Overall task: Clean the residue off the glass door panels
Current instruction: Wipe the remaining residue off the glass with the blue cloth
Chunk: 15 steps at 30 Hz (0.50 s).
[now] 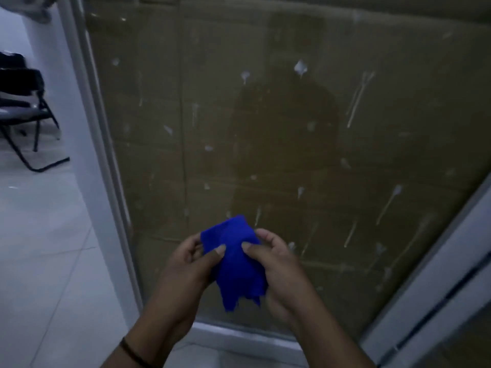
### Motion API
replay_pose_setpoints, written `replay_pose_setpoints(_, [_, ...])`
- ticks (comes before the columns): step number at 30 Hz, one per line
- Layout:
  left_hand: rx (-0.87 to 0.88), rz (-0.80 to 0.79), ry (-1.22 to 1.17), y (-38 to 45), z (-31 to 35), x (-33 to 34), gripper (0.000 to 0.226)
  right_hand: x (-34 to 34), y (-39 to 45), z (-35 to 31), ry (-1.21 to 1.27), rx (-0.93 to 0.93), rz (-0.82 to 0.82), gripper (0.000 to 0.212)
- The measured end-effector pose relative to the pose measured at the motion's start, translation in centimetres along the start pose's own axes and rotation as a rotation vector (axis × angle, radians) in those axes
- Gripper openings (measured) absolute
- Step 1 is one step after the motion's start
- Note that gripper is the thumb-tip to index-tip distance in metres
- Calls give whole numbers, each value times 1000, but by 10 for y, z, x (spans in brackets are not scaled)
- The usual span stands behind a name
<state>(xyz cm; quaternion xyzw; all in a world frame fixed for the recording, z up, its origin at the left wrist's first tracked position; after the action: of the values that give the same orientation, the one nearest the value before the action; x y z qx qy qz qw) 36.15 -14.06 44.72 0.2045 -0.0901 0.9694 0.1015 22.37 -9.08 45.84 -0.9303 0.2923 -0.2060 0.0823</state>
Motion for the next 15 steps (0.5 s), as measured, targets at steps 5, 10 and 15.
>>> replay_pose_setpoints(5, [-40, 33, 11, -17, 92, 74, 41, 10, -36, -104, 92, 91, -22, 29])
replay_pose_setpoints(10, [-89, -55, 3, -56, 195, 143, 39, 15, -97, -224, 136, 127, -33, 23])
replay_pose_setpoints(15, [-61, -205, 51, -98, 295, 207, 34, 25, -164, -338, 190, -25, 4, 28])
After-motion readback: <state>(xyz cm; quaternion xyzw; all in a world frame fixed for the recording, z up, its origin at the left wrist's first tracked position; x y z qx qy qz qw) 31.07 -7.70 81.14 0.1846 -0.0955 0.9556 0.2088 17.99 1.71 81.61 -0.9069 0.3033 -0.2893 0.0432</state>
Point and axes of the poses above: each hand's wrist, its own y-axis towards the middle knuckle, its own x-axis out of the palm, z = x × y, the point moved 1 cm from there along y, towards the middle knuckle, and after that the axes turned 14 degrees about z, right-handed, at the moved point
